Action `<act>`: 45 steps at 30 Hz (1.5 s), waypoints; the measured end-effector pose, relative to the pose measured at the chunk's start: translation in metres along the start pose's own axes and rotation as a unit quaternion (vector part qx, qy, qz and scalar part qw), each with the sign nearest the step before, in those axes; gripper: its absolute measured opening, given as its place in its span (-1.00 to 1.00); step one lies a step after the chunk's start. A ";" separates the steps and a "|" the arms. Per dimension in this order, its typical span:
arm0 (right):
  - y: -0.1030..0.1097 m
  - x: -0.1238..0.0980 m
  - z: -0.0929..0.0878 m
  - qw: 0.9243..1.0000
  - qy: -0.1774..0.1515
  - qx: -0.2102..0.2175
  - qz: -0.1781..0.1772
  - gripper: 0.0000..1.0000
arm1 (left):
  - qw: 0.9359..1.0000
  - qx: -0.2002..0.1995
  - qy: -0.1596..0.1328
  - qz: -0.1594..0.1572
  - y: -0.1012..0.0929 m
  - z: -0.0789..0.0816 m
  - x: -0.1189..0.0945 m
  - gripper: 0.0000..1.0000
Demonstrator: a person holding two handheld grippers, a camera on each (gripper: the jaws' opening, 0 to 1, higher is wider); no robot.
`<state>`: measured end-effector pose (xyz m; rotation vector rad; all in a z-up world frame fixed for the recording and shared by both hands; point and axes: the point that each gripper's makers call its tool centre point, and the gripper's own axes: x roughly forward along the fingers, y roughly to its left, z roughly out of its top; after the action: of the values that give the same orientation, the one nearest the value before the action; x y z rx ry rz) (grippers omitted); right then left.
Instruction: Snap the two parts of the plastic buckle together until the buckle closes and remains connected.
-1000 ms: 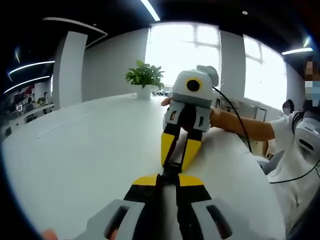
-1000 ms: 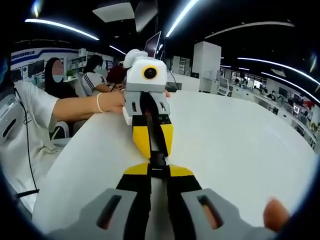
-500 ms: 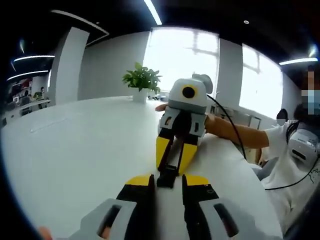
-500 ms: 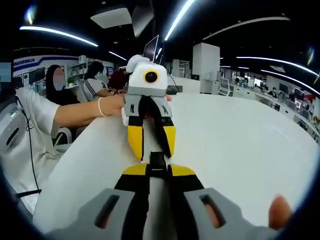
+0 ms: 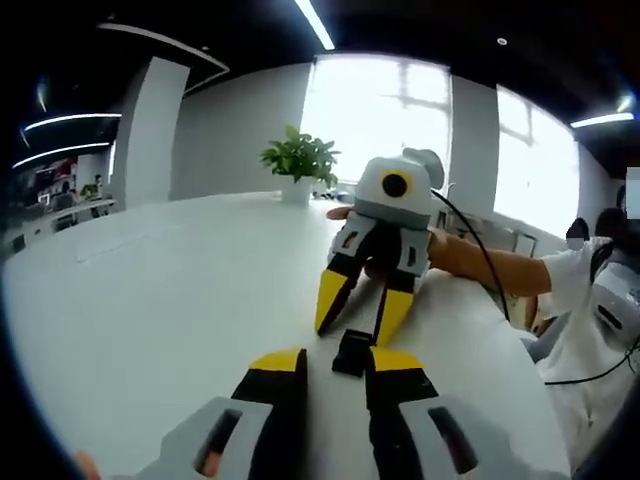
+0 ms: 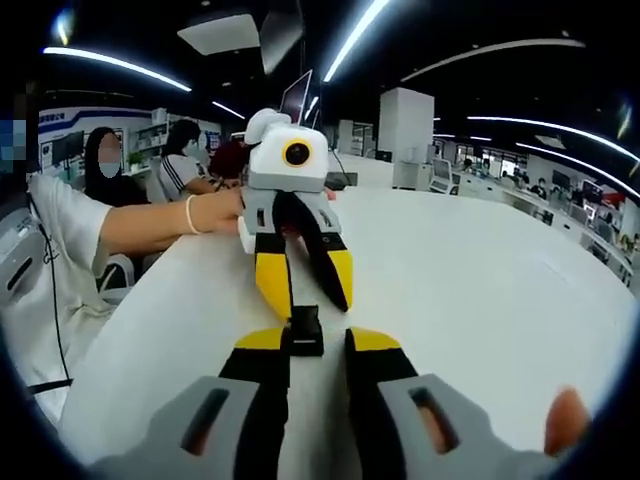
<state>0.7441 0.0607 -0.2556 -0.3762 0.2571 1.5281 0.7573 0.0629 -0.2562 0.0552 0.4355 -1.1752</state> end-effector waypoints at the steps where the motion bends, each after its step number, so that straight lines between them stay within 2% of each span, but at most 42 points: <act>1: -0.003 0.000 0.000 1.000 -0.001 0.003 -0.003 -0.58 | 1.000 -0.002 0.002 0.003 0.002 0.001 0.000 -0.56; 10: -0.025 0.003 -0.001 0.999 0.004 0.029 -0.020 -0.62 | 0.999 -0.011 0.026 0.028 0.020 0.005 0.003 -0.59; 14: -0.045 0.004 -0.004 0.998 0.015 0.040 -0.046 -0.62 | 0.999 -0.019 0.022 0.039 0.038 0.010 0.005 -0.59; 20: -0.068 0.009 -0.007 0.996 0.006 0.064 -0.066 -0.62 | 0.997 -0.025 0.022 0.070 0.064 0.015 0.003 -0.59; 24: -0.080 0.008 -0.009 0.994 0.004 0.074 -0.086 -0.62 | 0.997 -0.023 0.021 0.077 0.070 0.014 0.005 -0.58; 34: -0.082 0.007 -0.008 0.992 0.005 0.080 -0.095 -0.60 | 0.995 -0.025 0.016 0.096 0.086 0.018 0.002 -0.56; 45: -0.077 0.002 0.004 0.993 -0.006 0.066 -0.099 -0.59 | 0.995 -0.020 0.018 0.100 0.085 0.017 0.000 -0.53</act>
<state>0.8204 0.0635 -0.2466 -0.2798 0.3012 1.3102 0.8394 0.0915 -0.2563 0.0828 0.4744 -0.9686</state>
